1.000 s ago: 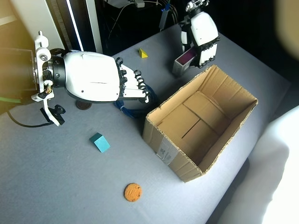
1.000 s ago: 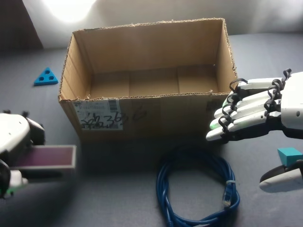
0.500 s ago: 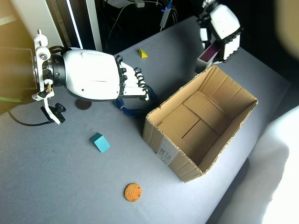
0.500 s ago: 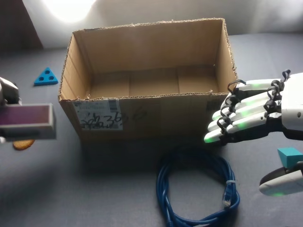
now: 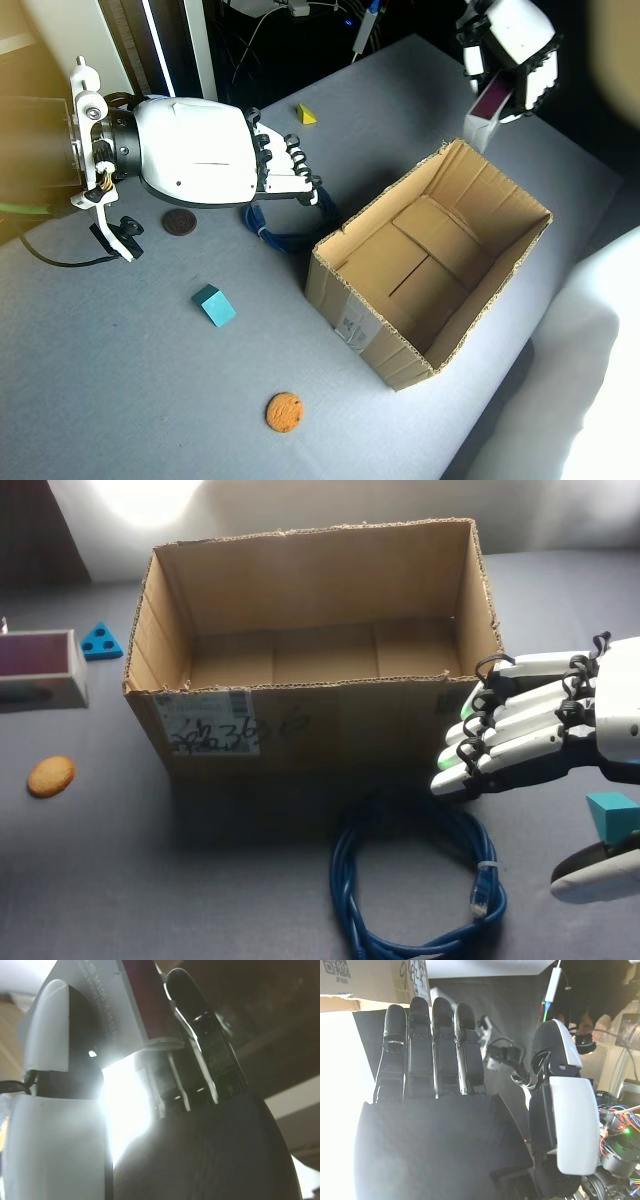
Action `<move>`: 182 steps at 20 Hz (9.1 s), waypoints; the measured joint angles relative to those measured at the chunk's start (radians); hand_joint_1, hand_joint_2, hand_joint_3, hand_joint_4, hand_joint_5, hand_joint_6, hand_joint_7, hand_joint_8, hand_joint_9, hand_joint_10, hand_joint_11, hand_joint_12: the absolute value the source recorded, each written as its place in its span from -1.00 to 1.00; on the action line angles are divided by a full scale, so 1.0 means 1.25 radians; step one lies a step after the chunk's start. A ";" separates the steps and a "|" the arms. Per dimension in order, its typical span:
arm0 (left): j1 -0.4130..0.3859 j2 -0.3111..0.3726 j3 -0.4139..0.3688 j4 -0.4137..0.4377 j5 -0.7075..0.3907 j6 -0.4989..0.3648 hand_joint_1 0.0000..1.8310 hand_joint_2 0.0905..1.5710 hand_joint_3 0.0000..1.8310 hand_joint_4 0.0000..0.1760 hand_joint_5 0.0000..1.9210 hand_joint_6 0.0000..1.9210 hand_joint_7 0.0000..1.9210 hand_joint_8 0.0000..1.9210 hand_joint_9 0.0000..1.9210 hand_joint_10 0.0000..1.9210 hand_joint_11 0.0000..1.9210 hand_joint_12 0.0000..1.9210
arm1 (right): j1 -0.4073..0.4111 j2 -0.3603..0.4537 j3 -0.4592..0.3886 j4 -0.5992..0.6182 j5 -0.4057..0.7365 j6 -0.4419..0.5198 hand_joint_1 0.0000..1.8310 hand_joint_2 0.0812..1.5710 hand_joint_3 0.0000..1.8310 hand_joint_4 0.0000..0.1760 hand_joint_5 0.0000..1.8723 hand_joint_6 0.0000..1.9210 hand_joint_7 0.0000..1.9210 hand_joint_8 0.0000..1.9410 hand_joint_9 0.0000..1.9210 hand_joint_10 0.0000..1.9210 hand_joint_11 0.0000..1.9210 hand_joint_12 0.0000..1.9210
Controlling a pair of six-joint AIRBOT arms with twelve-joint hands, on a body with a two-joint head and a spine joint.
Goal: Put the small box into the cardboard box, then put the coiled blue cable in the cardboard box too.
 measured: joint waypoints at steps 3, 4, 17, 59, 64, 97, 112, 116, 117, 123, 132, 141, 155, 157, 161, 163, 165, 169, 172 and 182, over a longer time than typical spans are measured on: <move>-0.016 -0.002 0.011 0.022 0.010 -0.017 0.49 0.42 -1.00 -1.00 -0.12 0.21 -0.03 0.15 -0.12 0.24 -0.35 0.12 | 0.000 0.000 0.000 -0.001 0.002 0.000 -0.58 0.46 -1.00 -1.00 -0.51 -0.99 -0.53 -1.00 -0.57 -0.99 -1.00 -0.07; -0.022 -0.002 0.015 0.028 0.015 -0.019 0.49 0.42 -1.00 -1.00 -0.11 0.21 -0.03 0.14 -0.11 0.24 -0.35 0.12 | 0.000 0.000 0.000 0.000 0.004 0.000 -0.61 0.46 -1.00 -1.00 -0.50 -0.99 -0.53 -1.00 -0.57 -0.99 -1.00 -0.07; -0.231 -0.068 0.086 0.142 0.181 0.014 0.49 0.43 -1.00 -1.00 -0.11 0.16 -0.05 0.21 -0.12 0.27 -0.36 0.13 | 0.001 0.000 0.000 0.001 0.003 0.000 -0.63 0.49 -1.00 -1.00 -0.52 -1.00 -0.55 -1.00 -0.61 -1.00 -1.00 -0.17; -0.290 -0.193 0.133 0.227 0.251 -0.047 0.01 0.51 -0.99 -1.00 -0.56 -0.99 -0.56 -0.99 -0.60 -0.99 -1.00 0.01 | -0.006 -0.028 -0.002 0.017 -0.033 -0.146 -0.65 0.49 -1.00 -1.00 -0.54 -1.00 -0.56 -1.00 -0.61 -1.00 -1.00 -0.12; -0.249 -0.137 0.146 0.231 0.253 -0.037 0.02 0.49 -1.00 -1.00 -0.53 -0.99 -0.52 -0.99 -0.56 -0.99 -1.00 0.06 | -0.013 -0.056 -0.002 0.033 -0.079 -0.174 -0.60 0.48 -1.00 -1.00 -0.54 -1.00 -0.56 -1.00 -0.61 -0.99 -1.00 -0.12; 0.209 0.118 0.031 1.209 0.181 -0.957 -0.24 0.59 -0.99 -1.00 -0.57 -1.00 -0.55 -1.00 -0.59 -1.00 -1.00 -0.02 | -0.090 -0.172 -0.002 0.047 -0.194 -0.311 0.24 0.26 -1.00 -1.00 -0.27 -0.99 -0.29 -0.99 -0.37 -0.95 -0.99 0.36; 0.097 0.098 0.013 1.609 0.025 -1.128 -0.20 0.58 -1.00 -1.00 -0.50 -1.00 -0.47 -0.99 -0.51 -0.99 -1.00 0.08 | -0.110 -0.193 -0.001 0.112 -0.195 -0.436 0.30 0.25 -1.00 -1.00 -0.24 -0.99 -0.25 -0.99 -0.33 -0.94 -0.99 0.38; 0.085 0.087 0.013 1.623 0.018 -1.136 -0.19 0.59 -1.00 -1.00 -0.51 -1.00 -0.50 -1.00 -0.54 -1.00 -1.00 0.02 | -0.110 -0.204 0.005 0.133 -0.200 -0.443 0.30 0.25 -1.00 -1.00 -0.24 -0.99 -0.26 -0.99 -0.33 -0.95 -0.99 0.38; 0.085 0.087 0.015 1.623 0.019 -1.136 -0.20 0.59 -1.00 -1.00 -0.51 -1.00 -0.48 -0.99 -0.53 -1.00 -1.00 0.01 | -0.115 -0.209 0.010 0.142 -0.196 -0.444 0.30 0.24 -1.00 -1.00 -0.22 -0.99 -0.24 -0.99 -0.32 -0.94 -0.97 0.39; 0.085 0.087 0.016 1.613 0.008 -1.136 -0.20 0.59 -1.00 -1.00 -0.50 -1.00 -0.48 -1.00 -0.52 -1.00 -1.00 0.04 | -0.124 -0.216 0.016 0.154 -0.191 -0.445 0.33 0.24 -1.00 -1.00 -0.23 -0.99 -0.25 -0.99 -0.33 -0.95 -0.99 0.39; 0.069 0.062 0.016 1.609 0.006 -1.136 -0.18 0.58 -1.00 -1.00 -0.48 -0.99 -0.48 -1.00 -0.52 -1.00 -1.00 0.06 | -0.135 -0.219 0.016 0.174 -0.178 -0.472 0.34 0.24 -1.00 -1.00 -0.22 -1.00 -0.22 -0.99 -0.31 -0.95 -0.97 0.37; 0.056 0.050 0.018 1.616 0.013 -1.136 -0.22 0.63 -1.00 -1.00 -0.51 -1.00 -0.50 -1.00 -0.53 -1.00 -1.00 0.03 | -0.132 -0.220 0.016 0.182 -0.169 -0.472 0.47 0.38 -1.00 -1.00 -0.03 0.11 0.11 -0.14 -0.04 -0.01 -0.52 0.30; 0.056 0.050 0.014 1.617 0.011 -1.137 -0.21 0.63 -1.00 -1.00 -0.47 -1.00 -0.45 -1.00 -0.48 -1.00 -1.00 0.10 | -0.130 -0.197 0.015 -0.002 -0.042 -0.292 0.51 0.36 -1.00 -1.00 0.01 0.07 0.13 -0.15 -0.05 0.17 -0.35 0.26; 0.056 0.050 0.015 1.617 0.010 -1.140 -0.24 0.65 -0.99 -1.00 -0.48 -1.00 -0.45 -1.00 -0.48 -1.00 -1.00 0.08 | -0.129 -0.194 0.010 -0.007 -0.022 -0.292 0.50 0.38 -1.00 -1.00 -0.03 0.14 0.08 -0.10 -0.08 0.23 -0.39 0.30; 0.055 0.050 0.015 1.617 0.008 -1.140 -0.24 0.65 -1.00 -1.00 -0.47 -0.99 -0.44 -1.00 -0.47 -0.99 -1.00 0.11 | -0.113 -0.187 0.010 -0.012 0.002 -0.301 0.50 0.38 -1.00 -1.00 -0.03 0.14 0.11 -0.13 -0.08 0.20 -0.37 0.28; 0.055 0.050 0.015 1.617 0.007 -1.140 -0.21 0.64 -1.00 -1.00 -0.48 -1.00 -0.44 -1.00 -0.47 -1.00 -1.00 0.12 | -0.097 -0.187 0.010 -0.018 0.018 -0.303 0.51 0.36 -1.00 -1.00 -0.01 0.11 0.13 -0.17 -0.05 0.17 -0.35 0.28; 0.049 0.050 0.015 1.618 0.006 -1.140 -0.23 0.65 -1.00 -1.00 -0.47 -0.99 -0.43 -0.99 -0.46 -1.00 -1.00 0.10 | -0.088 -0.185 0.010 -0.015 0.046 -0.304 0.50 0.41 -0.99 -1.00 -0.09 0.22 0.05 -0.03 -0.12 0.28 -0.41 0.35; 0.049 0.050 0.014 1.617 0.005 -1.140 -0.23 0.63 -1.00 -1.00 -0.44 -0.99 -0.41 -0.99 -0.45 -0.99 -0.98 0.11 | -0.062 -0.177 0.010 -0.005 0.094 -0.321 0.51 0.36 -1.00 -1.00 -0.02 0.11 0.13 -0.17 -0.05 0.18 -0.37 0.30; 0.049 0.050 0.014 1.617 0.006 -1.140 -0.23 0.65 -1.00 -1.00 -0.47 -1.00 -0.44 -1.00 -0.46 -1.00 -0.98 0.12 | -0.036 -0.173 0.010 0.018 0.108 -0.341 0.51 0.36 -1.00 -1.00 0.02 0.06 0.13 -0.17 -0.05 0.16 -0.35 0.29; 0.049 0.050 0.014 1.619 0.006 -1.140 -0.19 0.64 -1.00 -1.00 -0.49 -1.00 -0.45 -1.00 -0.49 -1.00 -1.00 0.10 | 0.021 -0.174 0.022 0.180 0.125 -0.475 0.51 0.34 -1.00 -1.00 0.08 -0.01 0.16 -0.23 -0.03 0.15 -0.33 0.27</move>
